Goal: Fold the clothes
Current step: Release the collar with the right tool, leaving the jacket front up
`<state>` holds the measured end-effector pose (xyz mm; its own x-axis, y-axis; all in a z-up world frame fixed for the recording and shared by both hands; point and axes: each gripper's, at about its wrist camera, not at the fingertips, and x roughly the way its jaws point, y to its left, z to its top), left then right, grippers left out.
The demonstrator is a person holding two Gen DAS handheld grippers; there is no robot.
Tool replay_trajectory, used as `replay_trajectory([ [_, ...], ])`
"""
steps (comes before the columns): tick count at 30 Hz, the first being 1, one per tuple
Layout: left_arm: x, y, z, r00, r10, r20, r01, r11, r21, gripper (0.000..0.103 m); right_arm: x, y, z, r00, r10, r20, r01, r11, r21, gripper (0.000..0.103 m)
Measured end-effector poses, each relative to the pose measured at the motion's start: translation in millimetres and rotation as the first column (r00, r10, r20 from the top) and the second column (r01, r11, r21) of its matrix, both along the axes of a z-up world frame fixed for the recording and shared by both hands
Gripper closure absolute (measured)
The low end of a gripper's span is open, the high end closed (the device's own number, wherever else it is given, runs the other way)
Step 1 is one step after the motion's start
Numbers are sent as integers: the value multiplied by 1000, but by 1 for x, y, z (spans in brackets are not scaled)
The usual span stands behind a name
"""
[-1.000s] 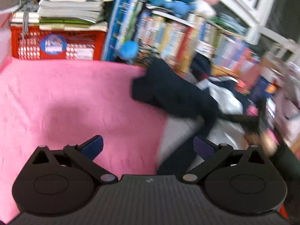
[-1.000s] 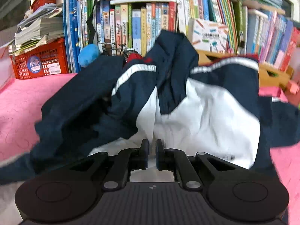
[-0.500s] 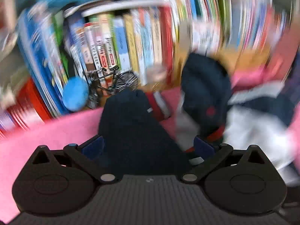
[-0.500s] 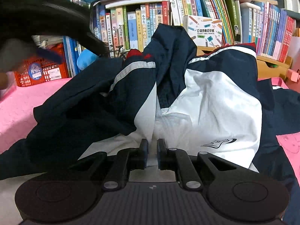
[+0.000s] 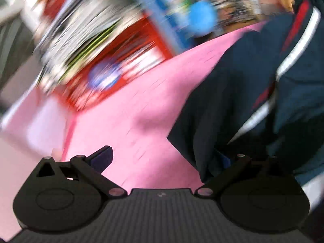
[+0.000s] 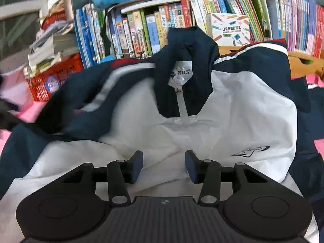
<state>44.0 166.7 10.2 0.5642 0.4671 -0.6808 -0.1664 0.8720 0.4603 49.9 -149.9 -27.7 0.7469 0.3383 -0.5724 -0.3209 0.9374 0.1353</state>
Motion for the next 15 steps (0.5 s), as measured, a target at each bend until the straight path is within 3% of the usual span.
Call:
replay_trajectory([
  [1,-11,16,5,1000,25,5,-25,996,-81,0,-1,1,0,1000,0,2,0,1000,-7,57],
  [3,-31,47,12,997,78,4,-74,960,-270,0,-2,2,-1,1000,2,4,-1,1000,-11,57],
  [4,-39,56,17,995,96,7,-88,938,-336,0,-2,2,-1,1000,2,4,-2,1000,-13,57],
  [5,-45,54,23,995,98,22,-84,933,-350,0,-2,3,-2,1000,5,5,-4,1000,-17,56],
  [7,-56,37,38,995,71,73,-46,953,-300,1,-2,5,-2,1000,12,7,-12,999,-31,51],
  [9,-64,8,54,990,-12,142,34,987,-156,2,-2,7,-2,1000,21,8,-20,998,-52,45],
  [11,-66,-17,73,971,-103,216,116,992,-49,2,-2,10,-1,1000,30,7,-29,997,-73,39],
  [13,-66,-34,96,943,-170,286,190,981,-45,0,-3,14,-1,999,35,8,-34,995,-95,35],
  [15,-57,-41,116,914,-204,351,261,958,-122,0,-3,17,-1,999,39,9,-37,993,-111,35],
])
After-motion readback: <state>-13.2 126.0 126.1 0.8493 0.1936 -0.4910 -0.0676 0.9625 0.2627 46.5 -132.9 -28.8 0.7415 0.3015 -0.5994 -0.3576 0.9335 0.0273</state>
